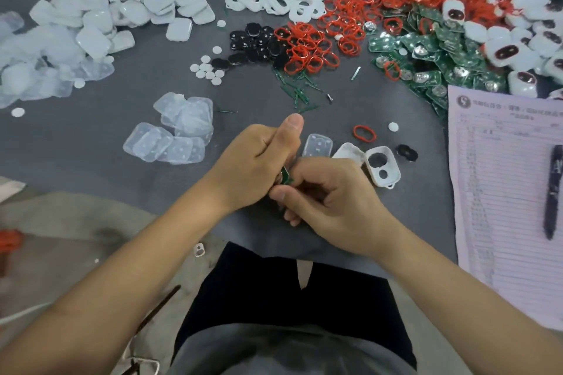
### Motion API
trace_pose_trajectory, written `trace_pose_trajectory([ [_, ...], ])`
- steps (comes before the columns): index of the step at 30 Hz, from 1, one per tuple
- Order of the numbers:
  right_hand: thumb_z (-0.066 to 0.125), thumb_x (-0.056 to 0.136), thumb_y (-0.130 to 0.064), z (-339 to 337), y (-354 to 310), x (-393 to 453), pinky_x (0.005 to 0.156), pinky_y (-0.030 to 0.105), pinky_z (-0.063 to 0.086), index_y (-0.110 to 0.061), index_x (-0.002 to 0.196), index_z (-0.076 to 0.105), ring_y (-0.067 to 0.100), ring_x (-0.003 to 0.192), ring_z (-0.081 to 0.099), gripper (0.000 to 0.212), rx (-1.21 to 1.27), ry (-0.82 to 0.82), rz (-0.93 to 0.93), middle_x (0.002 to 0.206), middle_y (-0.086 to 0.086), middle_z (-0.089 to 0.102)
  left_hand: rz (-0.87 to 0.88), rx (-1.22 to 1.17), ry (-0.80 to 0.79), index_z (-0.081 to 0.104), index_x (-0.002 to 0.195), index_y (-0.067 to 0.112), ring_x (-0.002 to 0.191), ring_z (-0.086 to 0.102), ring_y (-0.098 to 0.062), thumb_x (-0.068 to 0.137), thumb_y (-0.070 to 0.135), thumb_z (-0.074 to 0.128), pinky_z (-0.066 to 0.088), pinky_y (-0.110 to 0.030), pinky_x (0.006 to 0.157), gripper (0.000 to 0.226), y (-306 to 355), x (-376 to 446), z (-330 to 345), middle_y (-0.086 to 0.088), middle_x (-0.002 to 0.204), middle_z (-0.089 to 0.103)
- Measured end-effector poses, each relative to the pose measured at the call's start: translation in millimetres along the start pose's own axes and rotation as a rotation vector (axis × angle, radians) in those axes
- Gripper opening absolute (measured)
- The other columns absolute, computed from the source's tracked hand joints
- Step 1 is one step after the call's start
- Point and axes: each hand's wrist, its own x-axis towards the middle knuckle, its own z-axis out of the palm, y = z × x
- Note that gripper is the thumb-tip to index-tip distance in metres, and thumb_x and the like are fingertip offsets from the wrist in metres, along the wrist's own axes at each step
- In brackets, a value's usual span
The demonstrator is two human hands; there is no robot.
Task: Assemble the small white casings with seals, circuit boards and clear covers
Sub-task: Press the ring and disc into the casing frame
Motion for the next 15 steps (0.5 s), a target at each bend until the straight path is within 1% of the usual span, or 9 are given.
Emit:
trace_pose_trajectory([
  [3, 0.069, 0.097, -0.007, 1.5, 2.9, -0.8, 0.051, 0.039, 0.054, 0.001, 0.071, 0.06, 0.012, 0.054, 0.066, 0.029, -0.058, 0.001, -0.054, 0.065, 0.004, 0.064, -0.007, 0.003, -0.04, 0.031, 0.047, 0.029, 0.047, 0.029, -0.013, 0.109, 0.04, 0.032, 0.027, -0.027, 0.052, 0.063, -0.7, -0.2, -1.5, 0.011, 0.046, 0.03],
  [9, 0.07, 0.096, -0.009, 1.8, 5.7, -1.1, 0.055, 0.039, 0.049, 0.003, 0.07, 0.062, 0.02, 0.057, 0.061, 0.03, -0.147, -0.014, -0.118, 0.067, 0.006, 0.062, -0.009, 0.004, -0.096, 0.031, 0.048, 0.028, 0.044, 0.028, -0.007, 0.109, 0.037, 0.032, 0.027, -0.018, 0.05, 0.062, 1.3, -0.9, -2.4, 0.013, 0.045, 0.03],
  [13, 0.072, 0.096, -0.013, 0.3, 7.8, 0.8, 0.055, 0.038, 0.049, 0.004, 0.07, 0.063, 0.023, 0.057, 0.062, 0.032, -0.156, -0.025, -0.123, 0.068, 0.007, 0.062, -0.007, -0.028, -0.078, 0.031, 0.05, 0.028, 0.044, 0.027, -0.006, 0.111, 0.035, 0.032, 0.026, -0.018, 0.05, 0.062, 0.6, -1.8, -2.2, 0.013, 0.046, 0.03],
  [15, 0.07, 0.097, -0.015, 0.4, 7.5, 1.3, 0.055, 0.037, 0.051, 0.003, 0.073, 0.065, 0.02, 0.058, 0.064, 0.03, -0.142, -0.024, -0.118, 0.068, 0.006, 0.063, -0.015, -0.063, -0.058, 0.032, 0.048, 0.028, 0.047, 0.031, -0.011, 0.111, 0.036, 0.032, 0.029, -0.023, 0.052, 0.063, -1.6, -0.6, -2.6, 0.013, 0.046, 0.031],
])
